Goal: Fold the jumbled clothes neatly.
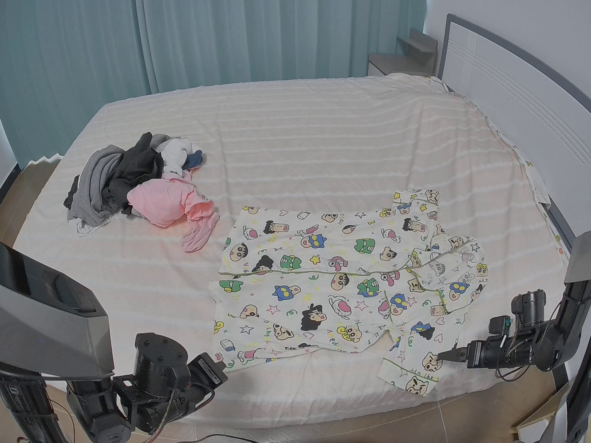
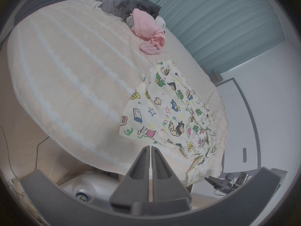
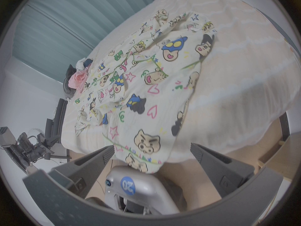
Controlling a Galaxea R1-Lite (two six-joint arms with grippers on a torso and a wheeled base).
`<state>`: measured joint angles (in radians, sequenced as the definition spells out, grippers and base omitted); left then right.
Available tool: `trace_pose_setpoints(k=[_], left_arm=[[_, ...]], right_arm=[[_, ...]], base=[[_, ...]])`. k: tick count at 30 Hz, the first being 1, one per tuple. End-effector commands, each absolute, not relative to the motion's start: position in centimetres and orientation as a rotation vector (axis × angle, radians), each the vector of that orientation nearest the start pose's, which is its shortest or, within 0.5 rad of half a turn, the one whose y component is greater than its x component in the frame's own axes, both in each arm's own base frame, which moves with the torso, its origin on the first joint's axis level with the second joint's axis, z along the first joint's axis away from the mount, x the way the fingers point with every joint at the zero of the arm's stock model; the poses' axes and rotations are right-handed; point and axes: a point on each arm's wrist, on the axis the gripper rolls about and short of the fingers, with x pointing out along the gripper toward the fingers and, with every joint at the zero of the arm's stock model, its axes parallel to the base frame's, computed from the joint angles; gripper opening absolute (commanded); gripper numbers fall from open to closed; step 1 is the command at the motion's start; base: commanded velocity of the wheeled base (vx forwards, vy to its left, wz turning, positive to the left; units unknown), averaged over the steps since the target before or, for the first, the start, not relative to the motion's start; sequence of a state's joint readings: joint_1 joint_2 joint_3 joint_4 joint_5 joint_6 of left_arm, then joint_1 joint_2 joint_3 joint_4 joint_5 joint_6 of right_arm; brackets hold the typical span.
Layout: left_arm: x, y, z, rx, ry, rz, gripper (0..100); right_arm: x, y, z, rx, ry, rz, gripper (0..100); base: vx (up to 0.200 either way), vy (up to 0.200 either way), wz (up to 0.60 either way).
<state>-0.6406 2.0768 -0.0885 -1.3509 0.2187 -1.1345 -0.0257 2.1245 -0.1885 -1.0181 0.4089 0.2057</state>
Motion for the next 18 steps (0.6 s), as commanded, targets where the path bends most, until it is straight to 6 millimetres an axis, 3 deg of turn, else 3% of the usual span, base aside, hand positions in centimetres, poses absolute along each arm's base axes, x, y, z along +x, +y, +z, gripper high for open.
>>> trace_pose_setpoints(k=[1, 10, 18], left_arm=[[18.2, -12.2, 0.6, -0.832, 0.713, -0.012, 0], [18.1, -12.2, -0.4, -0.823, 0.71, -0.008, 0], [18.0, -12.2, -0.4, -0.821, 0.71, -0.006, 0]], right_arm=[[23.2, 1.9, -5.5, 0.397, 1.017, 0.246, 100], [23.4, 2.6, -6.0, 0.382, 0.996, 0.253, 100], [23.7, 5.2, -5.5, 0.426, 0.974, 0.311, 100]], base=[[0.0, 0.0, 0.0], [0.0, 0.0, 0.0], [0.0, 0.0, 0.0]])
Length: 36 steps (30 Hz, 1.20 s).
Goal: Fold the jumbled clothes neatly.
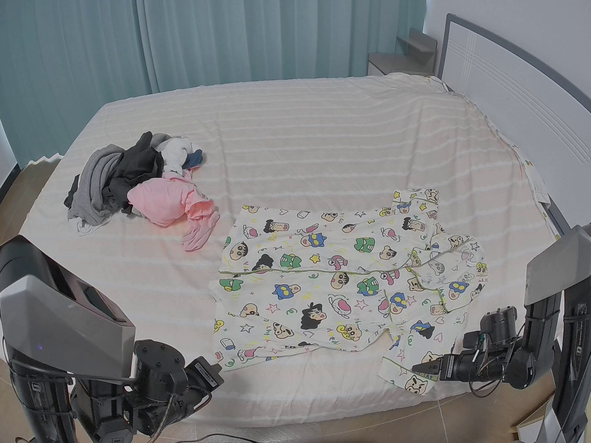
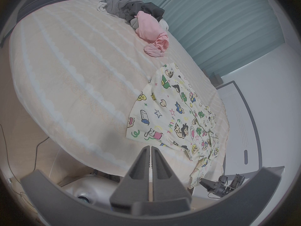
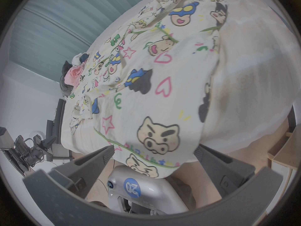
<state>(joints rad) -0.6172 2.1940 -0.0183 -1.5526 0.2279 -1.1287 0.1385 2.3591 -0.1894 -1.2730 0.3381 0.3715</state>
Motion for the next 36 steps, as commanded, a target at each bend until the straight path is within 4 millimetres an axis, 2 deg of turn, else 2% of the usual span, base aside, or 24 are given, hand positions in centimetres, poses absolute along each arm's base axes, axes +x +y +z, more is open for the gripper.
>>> trace_pose_setpoints(k=[1, 7, 8, 15, 21, 29, 36], left_arm=[[18.0, -12.2, -0.4, -0.82, 0.709, -0.005, 0], [18.0, -12.2, -0.4, -0.818, 0.703, 0.001, 0], [18.0, -12.2, -0.4, -0.818, 0.703, 0.001, 0], [18.0, -12.2, -0.4, -0.818, 0.702, 0.002, 0], [17.8, -12.4, -0.6, -0.797, 0.697, 0.006, 0], [17.6, -12.8, -1.1, -0.759, 0.705, 0.012, 0], [17.6, -12.9, -1.1, -0.723, 0.707, -0.01, 0]], right_arm=[[23.8, 5.5, -5.5, 0.425, 0.971, 0.319, 100], [24.4, 5.6, -5.8, 0.427, 0.955, 0.309, 100], [24.4, 5.6, -5.8, 0.424, 0.954, 0.304, 0], [24.1, 5.5, -5.8, 0.394, 0.959, 0.257, 0], [22.6, 5.0, -5.6, 0.36, 0.994, 0.239, 0], [20.5, 2.8, -4.7, 0.284, 1.008, 0.189, 0], [20.3, 1.2, -4.6, 0.289, 1.008, 0.144, 0]], base=[[0.0, 0.0, 0.0], [0.0, 0.0, 0.0], [0.0, 0.0, 0.0], [0.0, 0.0, 0.0], [0.0, 0.0, 0.0], [0.0, 0.0, 0.0], [0.0, 0.0, 0.0]])
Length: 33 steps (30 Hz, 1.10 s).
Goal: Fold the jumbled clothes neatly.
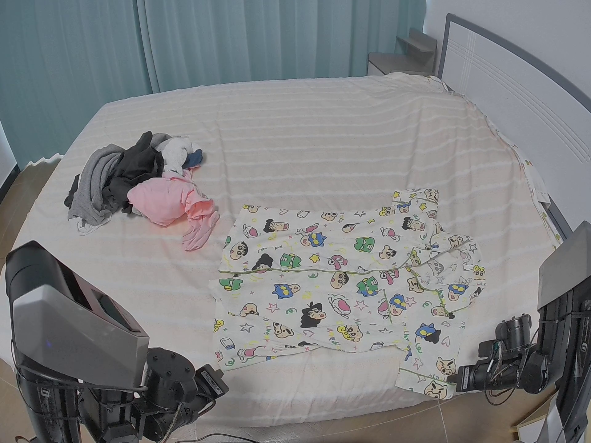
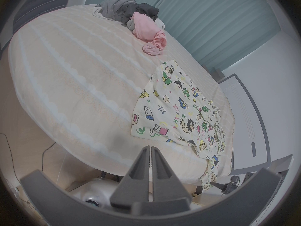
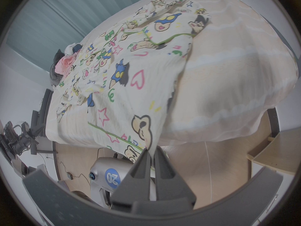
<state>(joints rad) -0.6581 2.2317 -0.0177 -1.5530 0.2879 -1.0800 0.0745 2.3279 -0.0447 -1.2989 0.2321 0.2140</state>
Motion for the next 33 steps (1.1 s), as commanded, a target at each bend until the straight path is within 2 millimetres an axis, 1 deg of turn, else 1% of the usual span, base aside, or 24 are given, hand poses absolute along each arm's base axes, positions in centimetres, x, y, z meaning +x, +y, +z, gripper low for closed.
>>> trace_pose_setpoints(k=[1, 3, 5, 10, 13, 14, 19, 20, 28, 32, 33], left_arm=[[17.6, -12.9, -1.1, -0.721, 0.707, -0.013, 0], [17.7, -12.9, -1.1, -0.721, 0.704, -0.015, 0], [17.7, -13.0, -1.0, -0.708, 0.701, -0.022, 0], [18.0, -13.1, -0.9, -0.695, 0.689, -0.034, 0], [18.0, -13.0, -0.9, -0.699, 0.687, -0.031, 0], [18.0, -13.0, -0.9, -0.698, 0.688, -0.03, 0], [18.0, -13.0, -0.9, -0.701, 0.687, -0.028, 0], [18.0, -13.0, -1.0, -0.7, 0.689, -0.027, 0], [18.0, -13.0, -1.0, -0.699, 0.69, -0.027, 0], [18.0, -13.0, -1.0, -0.7, 0.69, -0.026, 0], [18.0, -13.0, -1.0, -0.7, 0.689, -0.025, 0]], right_arm=[[20.2, 1.1, -4.6, 0.291, 1.009, 0.139, 0], [20.1, 1.0, -4.7, 0.293, 1.015, 0.134, 0], [19.3, 0.8, -4.7, 0.267, 1.041, 0.14, 0], [19.3, 0.0, -4.8, 0.239, 1.035, 0.138, 0], [19.4, 0.1, -4.7, 0.265, 1.029, 0.179, 0], [19.4, 0.3, -4.7, 0.281, 1.028, 0.217, 0], [19.5, 0.7, -4.7, 0.279, 1.019, 0.246, 0], [19.6, 0.8, -4.7, 0.273, 1.011, 0.252, 100], [19.8, 1.0, -4.7, 0.264, 0.985, 0.264, 100], [20.1, 1.4, -5.1, 0.252, 0.967, 0.285, 100], [20.1, 1.8, -5.6, 0.246, 0.983, 0.299, 100]], base=[[0.0, 0.0, 0.0], [0.0, 0.0, 0.0], [0.0, 0.0, 0.0], [0.0, 0.0, 0.0], [0.0, 0.0, 0.0], [0.0, 0.0, 0.0], [0.0, 0.0, 0.0], [0.0, 0.0, 0.0], [0.0, 0.0, 0.0], [0.0, 0.0, 0.0], [0.0, 0.0, 0.0]])
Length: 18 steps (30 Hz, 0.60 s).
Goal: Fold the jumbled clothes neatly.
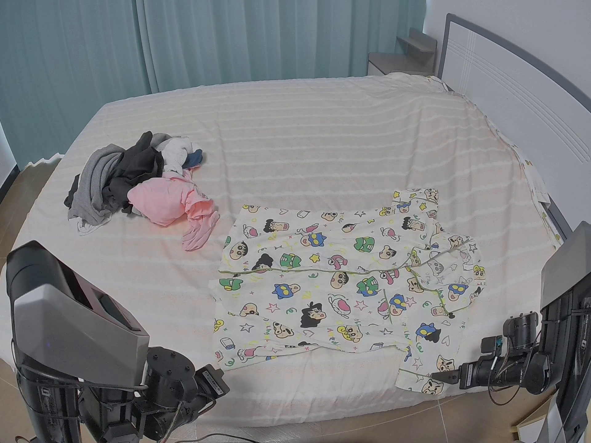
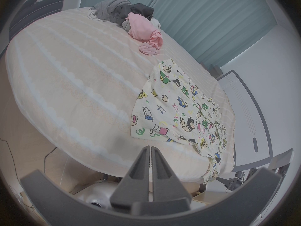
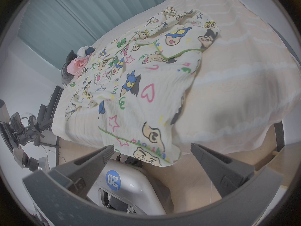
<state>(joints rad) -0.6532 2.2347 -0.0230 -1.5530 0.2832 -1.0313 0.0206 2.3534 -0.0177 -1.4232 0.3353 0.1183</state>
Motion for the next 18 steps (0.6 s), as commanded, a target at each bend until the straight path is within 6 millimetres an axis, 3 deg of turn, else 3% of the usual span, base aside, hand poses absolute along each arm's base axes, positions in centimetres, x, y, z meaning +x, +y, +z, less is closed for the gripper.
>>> trace_pose_setpoints(k=[1, 6, 18], left_arm=[[18.0, -13.0, -1.0, -0.7, 0.689, -0.025, 0], [18.0, -13.0, -1.0, -0.714, 0.688, -0.017, 0], [18.0, -13.0, -1.3, -0.714, 0.697, -0.007, 0]], right_arm=[[20.0, 2.1, -5.8, 0.243, 0.995, 0.309, 100], [19.9, 3.4, -6.5, 0.265, 1.023, 0.332, 100], [20.2, 4.0, -7.5, 0.23, 1.017, 0.316, 100]], base=[[0.0, 0.0, 0.0], [0.0, 0.0, 0.0], [0.0, 0.0, 0.0]])
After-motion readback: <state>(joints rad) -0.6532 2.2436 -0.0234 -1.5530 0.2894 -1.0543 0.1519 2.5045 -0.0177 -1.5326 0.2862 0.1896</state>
